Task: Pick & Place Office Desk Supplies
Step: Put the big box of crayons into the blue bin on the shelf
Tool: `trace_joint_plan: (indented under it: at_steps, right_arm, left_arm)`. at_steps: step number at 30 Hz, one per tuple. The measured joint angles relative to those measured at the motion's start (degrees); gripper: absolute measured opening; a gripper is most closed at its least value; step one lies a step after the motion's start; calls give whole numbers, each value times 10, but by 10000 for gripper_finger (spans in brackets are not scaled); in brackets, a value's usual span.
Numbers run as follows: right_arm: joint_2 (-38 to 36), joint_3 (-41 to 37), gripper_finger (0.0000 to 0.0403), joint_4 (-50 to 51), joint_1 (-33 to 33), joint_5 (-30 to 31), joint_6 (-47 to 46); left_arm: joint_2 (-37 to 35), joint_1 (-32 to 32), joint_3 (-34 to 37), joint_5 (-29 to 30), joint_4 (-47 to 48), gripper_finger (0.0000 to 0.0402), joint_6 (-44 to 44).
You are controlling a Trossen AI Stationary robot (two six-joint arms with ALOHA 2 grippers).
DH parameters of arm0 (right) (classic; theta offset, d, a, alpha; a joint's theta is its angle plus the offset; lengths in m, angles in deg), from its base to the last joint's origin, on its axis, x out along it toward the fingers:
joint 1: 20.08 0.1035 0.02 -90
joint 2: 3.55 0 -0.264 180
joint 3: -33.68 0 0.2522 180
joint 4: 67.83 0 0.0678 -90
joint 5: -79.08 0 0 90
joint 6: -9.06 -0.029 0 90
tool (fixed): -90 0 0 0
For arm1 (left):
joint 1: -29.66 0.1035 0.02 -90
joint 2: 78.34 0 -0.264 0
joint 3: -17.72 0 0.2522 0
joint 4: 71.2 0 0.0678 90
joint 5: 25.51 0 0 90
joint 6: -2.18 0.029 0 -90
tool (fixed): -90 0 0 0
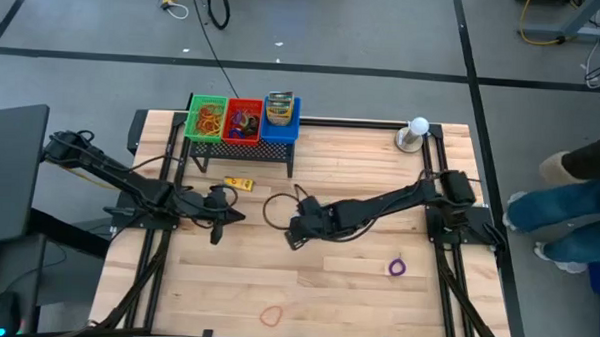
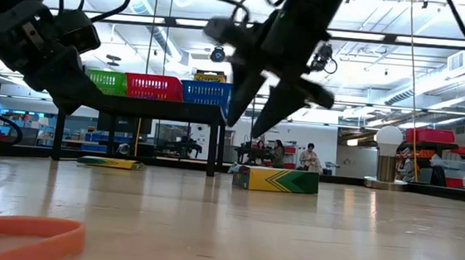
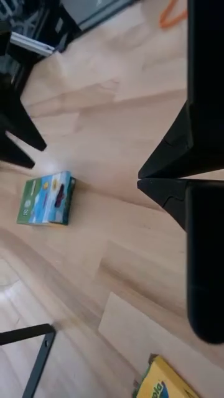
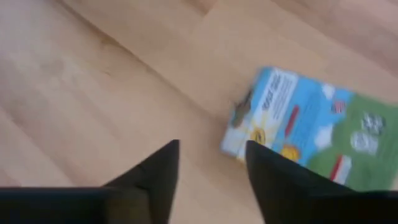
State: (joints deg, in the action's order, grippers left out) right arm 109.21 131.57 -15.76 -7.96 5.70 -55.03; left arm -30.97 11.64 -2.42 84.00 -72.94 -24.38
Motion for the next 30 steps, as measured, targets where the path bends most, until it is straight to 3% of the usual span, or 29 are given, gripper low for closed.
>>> trace_joint_plan:
  at_steps: [6,11,16,25,30]
  right_arm:
    - [58,42,277,10,6,43,75]
    - [76,46,313,36,26,111,110]
    - [88,46,300,61,38,154,113]
    - [119,47,270,44,42,159,151]
    - [123,47,213,52,42,170,145]
  left_arm:
    - [2,0,0,-3,14,9,4]
    - [2,0,0,-5,21,9,5]
    - [2,0,0,-5,22,10,7]
    - [2,0,0,-1,29,10,17]
    - [2,0,0,0,36,10,10]
